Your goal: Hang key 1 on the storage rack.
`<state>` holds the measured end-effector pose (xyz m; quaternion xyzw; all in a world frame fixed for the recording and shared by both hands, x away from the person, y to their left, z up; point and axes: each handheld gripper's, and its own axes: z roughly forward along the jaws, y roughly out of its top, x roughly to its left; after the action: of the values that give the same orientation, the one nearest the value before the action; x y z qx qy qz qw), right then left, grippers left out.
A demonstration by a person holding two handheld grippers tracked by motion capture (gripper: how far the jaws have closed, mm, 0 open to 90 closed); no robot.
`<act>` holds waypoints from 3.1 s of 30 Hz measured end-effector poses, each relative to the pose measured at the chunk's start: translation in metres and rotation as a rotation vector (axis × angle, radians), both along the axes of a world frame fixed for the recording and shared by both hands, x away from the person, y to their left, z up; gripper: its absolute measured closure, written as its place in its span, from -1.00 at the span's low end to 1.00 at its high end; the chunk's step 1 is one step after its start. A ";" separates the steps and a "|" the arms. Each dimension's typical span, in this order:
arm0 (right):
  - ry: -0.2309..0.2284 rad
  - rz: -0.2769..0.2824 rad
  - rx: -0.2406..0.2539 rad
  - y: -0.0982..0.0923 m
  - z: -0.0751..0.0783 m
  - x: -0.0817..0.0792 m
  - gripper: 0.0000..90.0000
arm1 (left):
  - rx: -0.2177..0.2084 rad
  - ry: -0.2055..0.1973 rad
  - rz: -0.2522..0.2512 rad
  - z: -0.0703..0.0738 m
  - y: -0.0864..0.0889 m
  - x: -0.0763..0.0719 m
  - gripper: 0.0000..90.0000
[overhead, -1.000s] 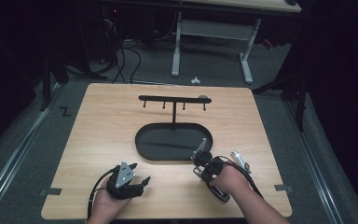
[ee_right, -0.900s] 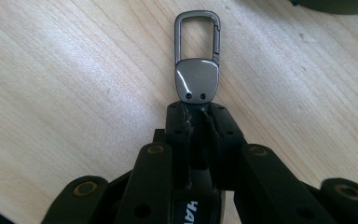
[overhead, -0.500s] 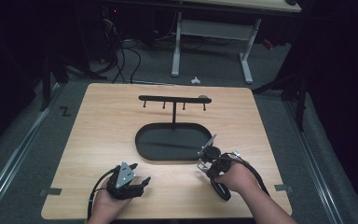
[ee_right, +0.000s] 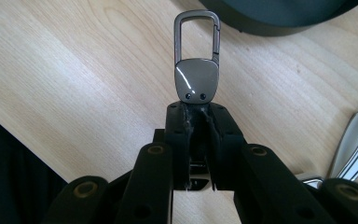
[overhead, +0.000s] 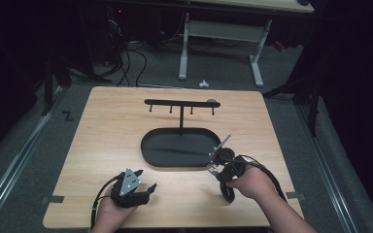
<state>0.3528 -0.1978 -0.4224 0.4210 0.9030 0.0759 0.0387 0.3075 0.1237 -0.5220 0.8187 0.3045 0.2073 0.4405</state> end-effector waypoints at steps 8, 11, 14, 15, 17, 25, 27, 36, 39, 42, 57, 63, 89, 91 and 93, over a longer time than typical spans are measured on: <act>-0.027 0.002 0.013 0.000 0.011 0.003 0.79 | -0.001 0.000 0.001 0.000 0.000 0.000 -0.33; -0.032 0.000 0.020 0.000 0.014 0.004 0.79 | -0.001 0.000 0.000 0.000 0.000 0.000 -0.33; -0.042 0.000 0.023 -0.001 0.019 0.005 0.79 | 0.000 0.001 0.000 0.000 0.000 0.000 -0.33; -0.045 -0.009 0.029 -0.001 0.021 0.005 0.79 | -0.001 0.001 0.000 0.000 0.000 0.000 -0.33; -0.054 -0.009 0.034 -0.001 0.024 0.007 0.79 | 0.000 0.001 0.000 0.000 0.000 0.000 -0.33; -0.073 -0.019 0.042 0.002 0.037 0.016 0.79 | -0.002 0.002 0.001 0.001 0.001 0.000 -0.33; -0.073 -0.036 0.039 0.004 0.039 0.018 0.79 | -0.003 0.002 0.001 0.001 0.002 0.000 -0.33; -0.097 -0.027 0.054 0.010 0.050 0.030 0.79 | -0.002 0.008 -0.003 0.000 0.002 0.001 -0.33; -0.106 -0.026 0.059 0.012 0.053 0.033 0.79 | -0.002 0.009 -0.006 0.000 0.002 0.001 -0.33; -0.121 -0.026 0.066 0.013 0.058 0.038 0.79 | -0.001 0.010 -0.007 0.000 0.002 0.001 -0.33; -0.147 -0.043 0.093 0.022 0.072 0.053 0.79 | 0.000 0.011 -0.009 0.000 0.002 0.001 -0.33; -0.164 -0.045 0.092 0.025 0.078 0.060 0.79 | -0.007 0.010 -0.007 0.000 0.002 0.001 -0.33; -0.219 -0.069 0.134 0.045 0.100 0.089 0.79 | -0.005 0.019 -0.013 -0.001 0.003 0.002 -0.33; -0.223 -0.071 0.138 0.045 0.101 0.092 0.79 | -0.006 0.020 -0.013 -0.001 0.003 0.002 -0.33; -0.224 -0.077 0.133 0.046 0.101 0.095 0.79 | -0.004 0.020 -0.013 -0.001 0.003 0.002 -0.33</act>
<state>0.4475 -0.1516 -0.3211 0.4460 0.8692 0.1807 0.1140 0.3096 0.1271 -0.5230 0.8219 0.3039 0.1957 0.4403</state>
